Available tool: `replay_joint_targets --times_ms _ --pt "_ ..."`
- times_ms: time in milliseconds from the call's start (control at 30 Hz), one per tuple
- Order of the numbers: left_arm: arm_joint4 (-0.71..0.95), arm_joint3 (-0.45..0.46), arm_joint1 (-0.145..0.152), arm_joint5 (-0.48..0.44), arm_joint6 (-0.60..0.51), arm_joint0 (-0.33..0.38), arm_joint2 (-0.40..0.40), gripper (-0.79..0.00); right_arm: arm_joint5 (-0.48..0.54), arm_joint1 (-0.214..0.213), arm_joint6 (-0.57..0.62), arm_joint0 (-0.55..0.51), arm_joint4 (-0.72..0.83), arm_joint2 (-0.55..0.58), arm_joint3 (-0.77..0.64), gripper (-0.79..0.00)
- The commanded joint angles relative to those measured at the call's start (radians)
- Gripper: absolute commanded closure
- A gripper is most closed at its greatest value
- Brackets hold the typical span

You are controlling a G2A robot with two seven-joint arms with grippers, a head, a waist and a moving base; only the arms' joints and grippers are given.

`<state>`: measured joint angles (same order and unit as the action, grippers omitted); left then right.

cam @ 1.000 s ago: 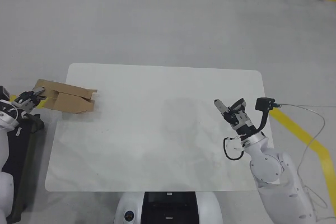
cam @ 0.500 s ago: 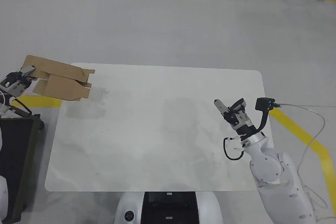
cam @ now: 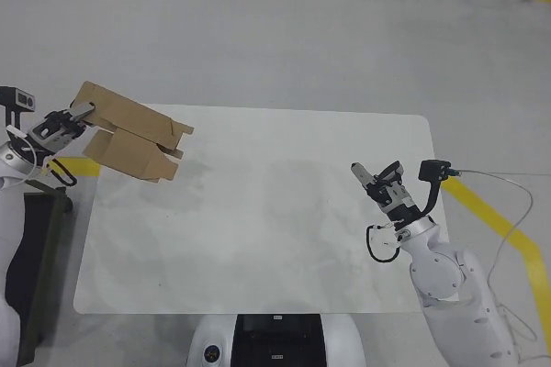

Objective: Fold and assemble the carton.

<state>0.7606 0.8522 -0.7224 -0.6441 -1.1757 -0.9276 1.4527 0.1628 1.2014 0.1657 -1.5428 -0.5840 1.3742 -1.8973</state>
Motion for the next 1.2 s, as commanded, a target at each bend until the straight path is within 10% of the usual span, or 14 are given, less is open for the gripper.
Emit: replay_joint_targets --times_ms 0,300,900,1167 --pt "-0.001 0.048 -0.004 -0.002 0.006 -0.02 -0.007 0.0 0.0 0.0 0.0 0.0 0.0 0.0 0.0 -0.785" --pt "-0.021 0.22 -0.021 0.029 0.073 -0.078 -0.035 0.0 0.0 0.0 0.0 0.0 0.0 0.0 0.0 -0.785" --pt "-0.028 0.241 -0.023 0.047 0.113 -0.093 -0.033 0.0 0.0 0.0 0.0 0.0 0.0 0.0 0.0 -0.785" --pt "-0.042 0.302 -0.042 0.094 0.205 -0.102 -0.061 0.0 0.033 -0.001 0.296 0.043 0.324 -0.014 0.003 -0.785"
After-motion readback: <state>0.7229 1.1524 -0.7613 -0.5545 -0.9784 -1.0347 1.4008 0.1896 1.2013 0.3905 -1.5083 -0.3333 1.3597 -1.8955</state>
